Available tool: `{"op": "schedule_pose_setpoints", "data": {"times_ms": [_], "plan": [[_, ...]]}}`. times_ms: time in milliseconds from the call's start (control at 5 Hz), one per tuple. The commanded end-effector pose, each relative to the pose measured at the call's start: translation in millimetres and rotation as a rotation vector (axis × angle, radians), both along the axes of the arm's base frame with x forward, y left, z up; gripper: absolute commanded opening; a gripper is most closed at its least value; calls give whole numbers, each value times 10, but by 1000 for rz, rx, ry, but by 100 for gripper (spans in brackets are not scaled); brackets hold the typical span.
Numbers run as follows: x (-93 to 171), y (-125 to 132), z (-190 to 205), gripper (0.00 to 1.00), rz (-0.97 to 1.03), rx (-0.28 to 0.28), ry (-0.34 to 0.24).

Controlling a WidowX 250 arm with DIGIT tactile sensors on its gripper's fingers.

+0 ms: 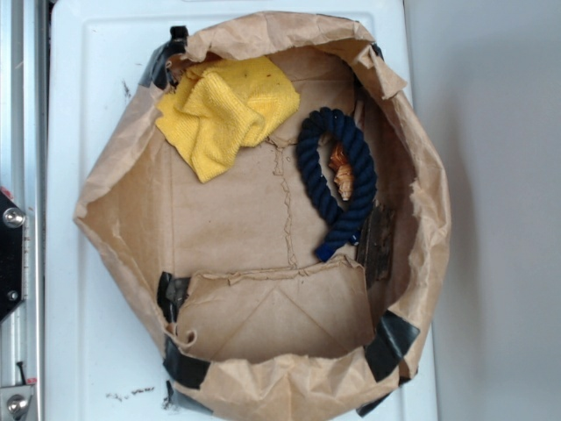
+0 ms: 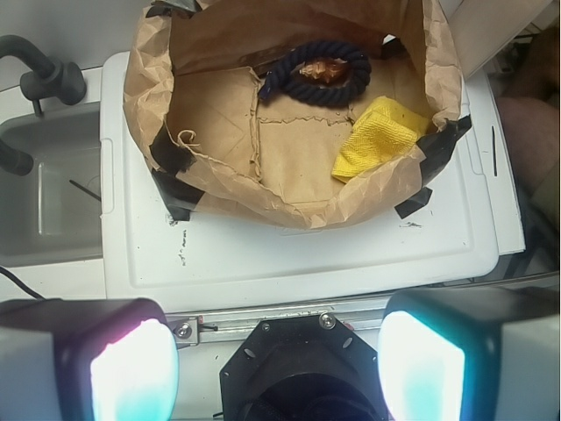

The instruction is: Grab the yellow cloth.

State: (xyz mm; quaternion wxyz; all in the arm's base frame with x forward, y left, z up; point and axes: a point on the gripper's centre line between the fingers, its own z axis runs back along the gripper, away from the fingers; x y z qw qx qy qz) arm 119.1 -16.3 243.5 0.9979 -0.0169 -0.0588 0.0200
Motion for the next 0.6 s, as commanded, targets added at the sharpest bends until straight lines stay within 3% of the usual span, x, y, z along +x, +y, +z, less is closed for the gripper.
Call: {"op": "schedule_pose_setpoints", "data": {"times_ms": [0,400], "plan": [[0,0,0,100,0,0,0],[958,61,-18,100,16,-47,-63]]}}
